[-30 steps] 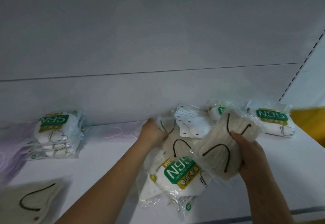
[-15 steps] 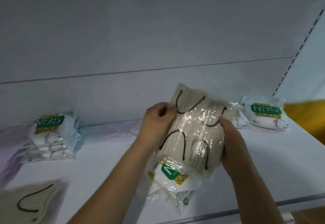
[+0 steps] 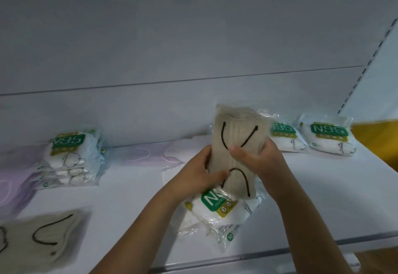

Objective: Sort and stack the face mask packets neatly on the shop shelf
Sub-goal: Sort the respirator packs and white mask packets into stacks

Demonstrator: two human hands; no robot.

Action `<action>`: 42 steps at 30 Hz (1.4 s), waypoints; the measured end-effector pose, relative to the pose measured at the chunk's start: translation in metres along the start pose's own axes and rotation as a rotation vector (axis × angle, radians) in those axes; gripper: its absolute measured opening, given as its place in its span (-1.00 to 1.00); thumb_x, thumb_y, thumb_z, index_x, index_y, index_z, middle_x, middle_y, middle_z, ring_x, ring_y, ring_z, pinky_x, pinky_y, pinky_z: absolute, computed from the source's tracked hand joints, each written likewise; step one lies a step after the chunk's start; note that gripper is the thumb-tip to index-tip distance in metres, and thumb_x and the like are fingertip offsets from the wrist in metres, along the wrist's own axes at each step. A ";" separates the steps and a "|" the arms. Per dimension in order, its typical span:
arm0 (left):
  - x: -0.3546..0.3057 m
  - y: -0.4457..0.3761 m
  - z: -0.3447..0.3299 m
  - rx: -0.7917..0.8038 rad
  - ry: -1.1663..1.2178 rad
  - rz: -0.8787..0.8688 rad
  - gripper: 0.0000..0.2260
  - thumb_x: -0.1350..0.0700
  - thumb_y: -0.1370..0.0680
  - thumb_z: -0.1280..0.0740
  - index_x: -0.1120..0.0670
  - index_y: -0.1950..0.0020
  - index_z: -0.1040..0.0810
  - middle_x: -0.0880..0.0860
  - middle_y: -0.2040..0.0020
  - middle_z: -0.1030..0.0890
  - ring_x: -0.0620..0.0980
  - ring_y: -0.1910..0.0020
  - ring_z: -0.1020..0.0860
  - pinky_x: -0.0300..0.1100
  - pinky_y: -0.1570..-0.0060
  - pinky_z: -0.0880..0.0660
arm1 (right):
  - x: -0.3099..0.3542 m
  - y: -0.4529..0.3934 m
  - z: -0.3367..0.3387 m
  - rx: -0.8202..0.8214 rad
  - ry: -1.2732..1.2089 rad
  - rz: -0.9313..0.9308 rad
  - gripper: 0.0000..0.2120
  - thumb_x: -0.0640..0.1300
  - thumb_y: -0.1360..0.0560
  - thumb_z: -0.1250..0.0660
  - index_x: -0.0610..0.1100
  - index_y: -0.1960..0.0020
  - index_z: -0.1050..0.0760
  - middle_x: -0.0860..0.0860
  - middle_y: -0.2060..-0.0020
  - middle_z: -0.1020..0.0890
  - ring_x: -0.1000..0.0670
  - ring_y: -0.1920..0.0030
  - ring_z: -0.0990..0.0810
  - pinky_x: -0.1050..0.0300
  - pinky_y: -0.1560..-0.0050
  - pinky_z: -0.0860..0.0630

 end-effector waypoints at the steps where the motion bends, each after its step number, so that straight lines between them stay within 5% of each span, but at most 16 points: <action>1: 0.003 0.003 0.000 -0.001 0.020 -0.003 -0.52 0.13 -0.51 -0.49 -0.08 -0.36 -0.40 -0.08 -0.21 -0.62 -0.16 -0.13 -0.63 -0.18 -0.10 -0.61 | 0.001 -0.002 -0.006 -0.012 0.010 0.004 -0.75 -0.14 -0.39 -0.56 -0.04 -0.03 -0.60 0.01 0.14 -0.73 -0.02 0.07 -0.72 -0.06 0.06 -0.67; 6: 0.007 0.036 0.046 -0.201 0.143 -0.010 -0.59 0.10 -0.53 -0.48 0.02 -0.35 -0.48 0.00 -0.18 -0.66 -0.03 -0.14 -0.65 0.04 -0.18 -0.60 | 0.019 -0.013 -0.062 0.037 -0.289 -0.036 -0.81 -0.18 -0.37 -0.51 -0.11 0.03 -0.64 -0.12 0.14 -0.74 -0.19 0.11 -0.73 -0.22 0.07 -0.65; 10: 0.010 0.089 0.115 -0.379 0.154 0.013 -0.72 0.13 -0.55 -0.46 0.06 -0.24 -0.56 0.03 -0.11 -0.69 0.04 -0.11 -0.66 0.04 -0.18 -0.59 | 0.039 -0.019 -0.139 0.179 -0.492 -0.085 -0.66 -0.12 -0.32 -0.46 -0.15 -0.08 -0.61 -0.11 0.05 -0.73 -0.11 0.03 -0.72 0.03 0.15 -0.66; 14: 0.026 0.161 0.186 -0.555 0.120 0.109 -0.69 0.10 -0.48 -0.53 0.11 -0.17 -0.60 0.11 -0.07 -0.70 0.17 -0.09 -0.66 0.19 -0.18 -0.56 | 0.041 -0.001 -0.227 0.371 -0.606 -0.188 -0.70 -0.16 -0.38 -0.42 -0.15 -0.11 -0.61 -0.10 0.00 -0.72 -0.07 -0.03 -0.71 0.01 0.02 -0.65; 20: 0.071 0.280 0.292 -0.917 0.232 0.239 -0.66 0.17 -0.41 -0.57 0.17 -0.14 -0.60 0.05 0.09 -0.71 0.03 0.10 -0.69 -0.12 0.03 -0.63 | 0.015 0.030 -0.304 0.545 -0.481 -0.313 -0.69 -0.25 -0.47 -0.41 -0.19 -0.21 -0.59 -0.08 -0.02 -0.72 -0.01 -0.01 -0.71 0.12 0.07 -0.65; 23: 0.105 0.320 0.324 -1.016 0.293 0.333 -0.47 0.11 -0.41 -0.59 0.10 -0.31 -0.49 0.10 -0.09 -0.67 0.02 0.04 -0.70 -0.13 0.03 -0.63 | -0.005 0.056 -0.333 0.675 -0.276 -0.321 -0.74 -0.25 -0.48 -0.40 -0.17 -0.17 -0.61 -0.08 -0.02 -0.72 -0.05 -0.01 -0.71 0.09 0.03 -0.66; 27: 0.132 0.338 0.342 -0.990 0.047 0.449 -0.55 0.10 -0.50 -0.49 0.06 -0.35 -0.45 0.01 -0.12 -0.64 0.03 -0.08 -0.65 -0.07 -0.14 -0.56 | -0.039 0.088 -0.357 0.752 0.225 -0.324 -0.88 -0.12 -0.48 -0.47 -0.12 0.00 -0.64 -0.01 0.14 -0.74 0.02 0.12 -0.71 0.03 0.02 -0.65; 30: 0.143 0.333 0.349 -0.885 -0.303 0.518 -0.38 -0.01 -0.51 -0.45 0.06 -0.52 -0.32 0.01 -0.35 -0.50 0.04 -0.36 -0.46 -0.16 -0.24 -0.39 | -0.056 0.097 -0.355 0.669 0.639 -0.230 -0.74 0.12 -0.48 -0.42 -0.04 -0.02 -0.54 0.08 0.20 -0.66 0.03 0.17 -0.65 0.10 0.10 -0.53; 32: 0.150 0.328 0.347 -0.832 -0.427 0.540 -0.32 0.00 -0.55 -0.42 0.08 -0.59 -0.20 0.09 -0.47 -0.39 0.06 -0.43 -0.39 -0.17 -0.28 -0.32 | -0.060 0.101 -0.355 0.599 0.733 -0.224 -0.51 0.17 -0.52 -0.34 -0.08 -0.32 -0.42 0.06 -0.09 -0.60 0.06 0.04 -0.59 0.16 0.01 -0.43; 35: 0.161 0.320 0.337 -0.749 -0.491 0.531 -0.34 -0.03 -0.58 -0.36 0.07 -0.60 -0.16 0.12 -0.46 -0.33 0.10 -0.39 -0.40 -0.14 -0.26 -0.35 | -0.054 0.115 -0.366 0.589 0.837 -0.169 -0.38 0.20 -0.57 -0.24 -0.14 -0.49 -0.25 -0.05 -0.36 -0.47 -0.02 -0.22 -0.52 0.19 -0.12 -0.36; 39: 0.158 0.317 0.336 -0.677 -0.643 0.537 -0.44 -0.05 -0.60 -0.29 0.08 -0.56 -0.24 0.14 -0.44 -0.35 0.12 -0.35 -0.40 -0.12 -0.27 -0.34 | -0.051 0.128 -0.380 0.583 0.805 -0.216 -0.40 0.17 -0.60 -0.22 -0.08 -0.53 -0.20 -0.03 -0.20 -0.53 0.05 -0.01 -0.47 0.31 0.06 -0.29; 42: 0.140 0.311 0.339 -0.627 -0.690 0.514 -0.53 -0.03 -0.61 -0.27 0.07 -0.50 -0.32 0.12 -0.46 -0.32 0.13 -0.33 -0.43 -0.07 -0.23 -0.40 | -0.048 0.120 -0.371 0.494 0.801 -0.251 -0.32 0.20 -0.58 -0.22 -0.10 -0.57 -0.14 -0.02 -0.40 -0.45 0.03 -0.23 -0.52 0.28 -0.08 -0.32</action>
Point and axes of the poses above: each hand's wrist, its own y-axis away from the middle knuckle, its own z-axis out of the back of the hand, x = y × z, the point moved 9 cm from there along -y, towards the middle knuckle
